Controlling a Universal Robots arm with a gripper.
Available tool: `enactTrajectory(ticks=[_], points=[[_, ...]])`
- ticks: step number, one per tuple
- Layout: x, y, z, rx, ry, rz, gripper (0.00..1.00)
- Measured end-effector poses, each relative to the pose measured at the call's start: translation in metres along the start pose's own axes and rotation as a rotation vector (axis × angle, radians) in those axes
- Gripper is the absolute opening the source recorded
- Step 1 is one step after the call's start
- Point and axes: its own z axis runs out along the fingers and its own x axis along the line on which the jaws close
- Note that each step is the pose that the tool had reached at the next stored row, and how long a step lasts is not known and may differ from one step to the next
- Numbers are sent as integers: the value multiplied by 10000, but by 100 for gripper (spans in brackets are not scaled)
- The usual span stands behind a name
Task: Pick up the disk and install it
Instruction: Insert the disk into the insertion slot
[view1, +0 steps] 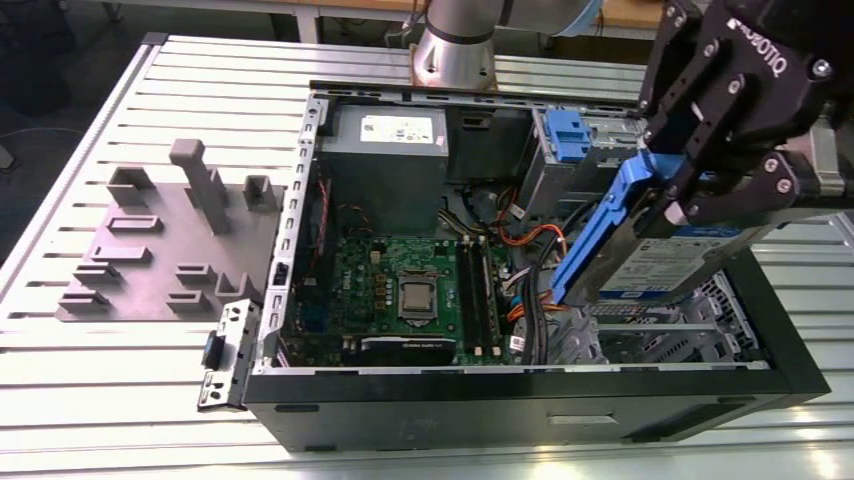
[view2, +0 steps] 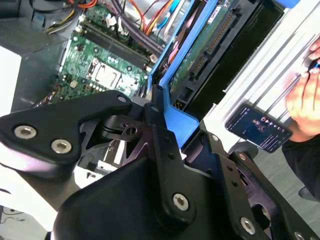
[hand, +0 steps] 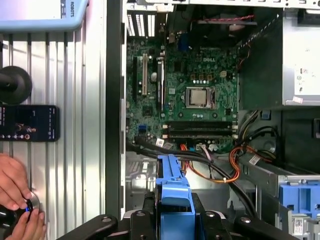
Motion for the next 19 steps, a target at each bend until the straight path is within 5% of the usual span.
enactTrajectory(ticks=[7, 19], points=[[3, -187, 39, -1, 1, 0, 36], [2, -361, 96, 0, -1, 0, 36]])
